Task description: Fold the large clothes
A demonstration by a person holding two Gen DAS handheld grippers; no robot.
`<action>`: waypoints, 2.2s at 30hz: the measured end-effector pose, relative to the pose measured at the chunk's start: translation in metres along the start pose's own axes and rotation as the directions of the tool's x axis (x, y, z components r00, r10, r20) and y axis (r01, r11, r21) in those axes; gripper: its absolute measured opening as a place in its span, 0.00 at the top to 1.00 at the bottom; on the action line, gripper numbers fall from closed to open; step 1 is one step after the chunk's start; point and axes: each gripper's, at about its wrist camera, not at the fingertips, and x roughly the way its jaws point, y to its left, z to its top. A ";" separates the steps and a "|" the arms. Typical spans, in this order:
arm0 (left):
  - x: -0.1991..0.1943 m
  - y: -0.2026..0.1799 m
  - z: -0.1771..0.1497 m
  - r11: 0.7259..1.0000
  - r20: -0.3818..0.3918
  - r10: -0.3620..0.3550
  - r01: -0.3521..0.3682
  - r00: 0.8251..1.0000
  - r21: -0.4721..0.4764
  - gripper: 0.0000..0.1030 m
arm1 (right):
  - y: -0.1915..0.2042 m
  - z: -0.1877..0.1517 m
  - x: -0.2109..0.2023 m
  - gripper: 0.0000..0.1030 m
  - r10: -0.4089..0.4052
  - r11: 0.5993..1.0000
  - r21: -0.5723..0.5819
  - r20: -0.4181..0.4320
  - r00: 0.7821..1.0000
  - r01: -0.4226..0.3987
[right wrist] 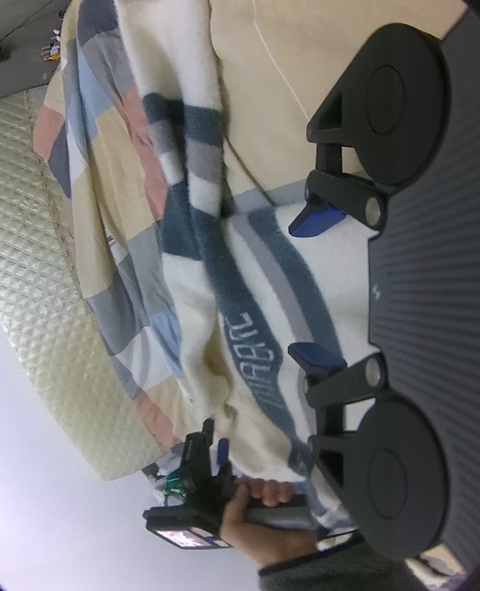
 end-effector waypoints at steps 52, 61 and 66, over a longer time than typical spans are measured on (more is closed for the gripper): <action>-0.279 0.084 -0.200 0.919 -0.049 0.140 -0.148 0.989 -0.366 0.42 | -0.009 -0.028 -0.045 0.36 -0.034 0.999 0.019 -0.088 0.996 0.036; -0.279 0.126 -0.272 0.815 -0.213 0.022 -0.141 0.977 -0.562 0.42 | -0.032 -0.055 -0.061 0.37 -0.029 0.981 0.174 -0.288 0.957 0.082; -0.274 0.130 -0.278 0.791 -0.227 -0.046 -0.103 0.973 -0.604 0.43 | -0.037 -0.069 -0.074 0.42 0.009 0.957 0.279 -0.306 0.952 0.081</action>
